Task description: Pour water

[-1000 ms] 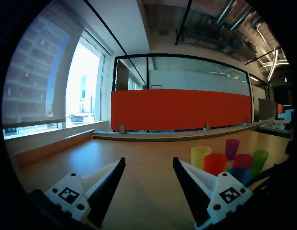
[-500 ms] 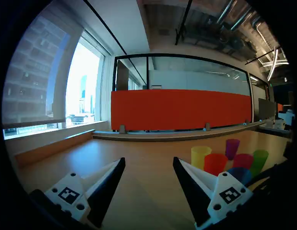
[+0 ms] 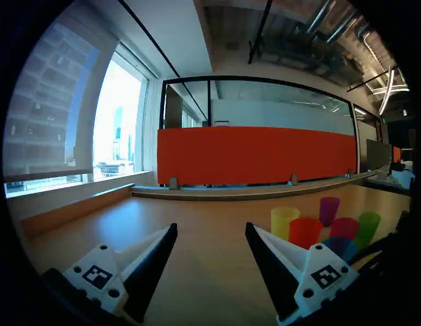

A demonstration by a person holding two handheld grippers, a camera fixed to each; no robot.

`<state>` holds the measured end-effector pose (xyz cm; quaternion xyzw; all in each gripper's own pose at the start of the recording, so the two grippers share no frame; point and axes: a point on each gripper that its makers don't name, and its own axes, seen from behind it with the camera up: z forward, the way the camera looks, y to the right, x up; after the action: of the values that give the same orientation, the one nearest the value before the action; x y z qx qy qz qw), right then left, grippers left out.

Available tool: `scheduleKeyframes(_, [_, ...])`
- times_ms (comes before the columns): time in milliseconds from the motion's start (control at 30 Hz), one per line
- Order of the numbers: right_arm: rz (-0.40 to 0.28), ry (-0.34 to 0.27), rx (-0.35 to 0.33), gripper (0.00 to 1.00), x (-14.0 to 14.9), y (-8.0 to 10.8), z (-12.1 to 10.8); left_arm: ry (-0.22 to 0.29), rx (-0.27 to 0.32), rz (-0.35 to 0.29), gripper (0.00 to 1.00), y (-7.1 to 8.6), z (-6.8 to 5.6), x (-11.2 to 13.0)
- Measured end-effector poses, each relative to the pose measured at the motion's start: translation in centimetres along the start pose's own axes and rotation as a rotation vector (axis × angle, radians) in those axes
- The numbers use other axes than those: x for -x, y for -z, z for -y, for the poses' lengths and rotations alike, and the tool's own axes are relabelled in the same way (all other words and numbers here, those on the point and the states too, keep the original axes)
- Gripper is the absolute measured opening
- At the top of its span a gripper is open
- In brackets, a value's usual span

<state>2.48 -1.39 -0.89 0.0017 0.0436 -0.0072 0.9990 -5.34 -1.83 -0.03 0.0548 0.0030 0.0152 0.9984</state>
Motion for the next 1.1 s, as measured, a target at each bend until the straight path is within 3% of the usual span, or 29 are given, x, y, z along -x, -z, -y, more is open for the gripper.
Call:
scheduleKeyframes(267, [0.034,0.012,0.032,0.99,1.7,-0.5,-1.3,0.000,0.000,0.000,0.93,0.0,0.1,0.0])
scheduleKeyframes(1100, [0.078,-0.009,0.016,0.99,3.4,-0.8,-1.0,0.000,0.000,0.000,0.93,0.0,0.1,0.0])
